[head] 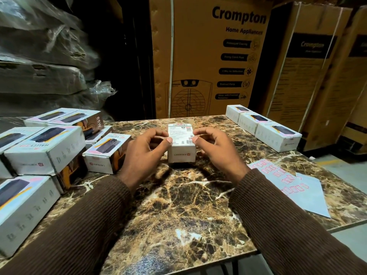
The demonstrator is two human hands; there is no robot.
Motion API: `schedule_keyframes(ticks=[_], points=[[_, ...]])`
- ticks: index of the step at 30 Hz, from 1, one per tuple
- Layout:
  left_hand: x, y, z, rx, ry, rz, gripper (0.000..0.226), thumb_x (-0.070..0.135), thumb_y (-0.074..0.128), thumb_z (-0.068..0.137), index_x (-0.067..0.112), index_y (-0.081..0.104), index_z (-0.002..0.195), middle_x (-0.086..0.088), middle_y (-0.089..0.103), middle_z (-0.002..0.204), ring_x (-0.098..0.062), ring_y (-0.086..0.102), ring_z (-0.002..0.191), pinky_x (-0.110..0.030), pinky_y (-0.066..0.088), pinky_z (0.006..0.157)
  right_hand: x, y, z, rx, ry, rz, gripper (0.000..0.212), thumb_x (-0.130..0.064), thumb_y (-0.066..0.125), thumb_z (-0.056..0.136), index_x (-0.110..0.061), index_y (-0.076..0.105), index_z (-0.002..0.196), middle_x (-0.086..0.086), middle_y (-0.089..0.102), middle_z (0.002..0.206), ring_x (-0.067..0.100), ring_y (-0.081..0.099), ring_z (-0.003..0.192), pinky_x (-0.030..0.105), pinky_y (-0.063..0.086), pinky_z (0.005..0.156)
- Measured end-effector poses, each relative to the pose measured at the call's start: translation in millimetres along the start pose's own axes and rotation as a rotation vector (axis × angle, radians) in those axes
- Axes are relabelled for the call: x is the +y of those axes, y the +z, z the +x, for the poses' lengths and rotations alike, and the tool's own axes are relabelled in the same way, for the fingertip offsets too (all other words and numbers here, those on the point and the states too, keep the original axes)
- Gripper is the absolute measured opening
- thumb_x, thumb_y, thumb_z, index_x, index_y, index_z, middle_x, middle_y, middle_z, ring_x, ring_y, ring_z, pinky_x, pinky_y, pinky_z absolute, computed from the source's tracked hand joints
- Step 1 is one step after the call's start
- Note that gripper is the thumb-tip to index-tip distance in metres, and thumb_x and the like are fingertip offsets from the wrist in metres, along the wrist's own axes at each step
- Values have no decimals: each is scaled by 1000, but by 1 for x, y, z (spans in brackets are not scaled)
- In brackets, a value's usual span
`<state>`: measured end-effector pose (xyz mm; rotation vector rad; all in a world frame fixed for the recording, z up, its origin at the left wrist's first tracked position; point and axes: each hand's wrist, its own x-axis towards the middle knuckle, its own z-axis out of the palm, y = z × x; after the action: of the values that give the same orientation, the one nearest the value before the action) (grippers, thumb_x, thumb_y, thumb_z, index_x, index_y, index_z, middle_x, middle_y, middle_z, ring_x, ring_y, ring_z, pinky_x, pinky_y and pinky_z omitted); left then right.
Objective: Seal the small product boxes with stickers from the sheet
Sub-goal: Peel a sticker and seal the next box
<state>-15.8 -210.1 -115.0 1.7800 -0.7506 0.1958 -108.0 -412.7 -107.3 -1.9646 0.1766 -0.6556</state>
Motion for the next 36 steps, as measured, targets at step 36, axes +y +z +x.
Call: schedule_keyframes(ticks=[36], points=[[8, -1, -1, 122, 256, 39, 24, 12, 73, 98, 16, 70, 121, 4, 72, 112, -11, 70, 109, -40, 64, 91, -7, -4, -5, 151, -343, -145, 19, -15, 68, 99, -25, 71, 115, -16, 69, 109, 1, 65, 104, 26, 62, 82]])
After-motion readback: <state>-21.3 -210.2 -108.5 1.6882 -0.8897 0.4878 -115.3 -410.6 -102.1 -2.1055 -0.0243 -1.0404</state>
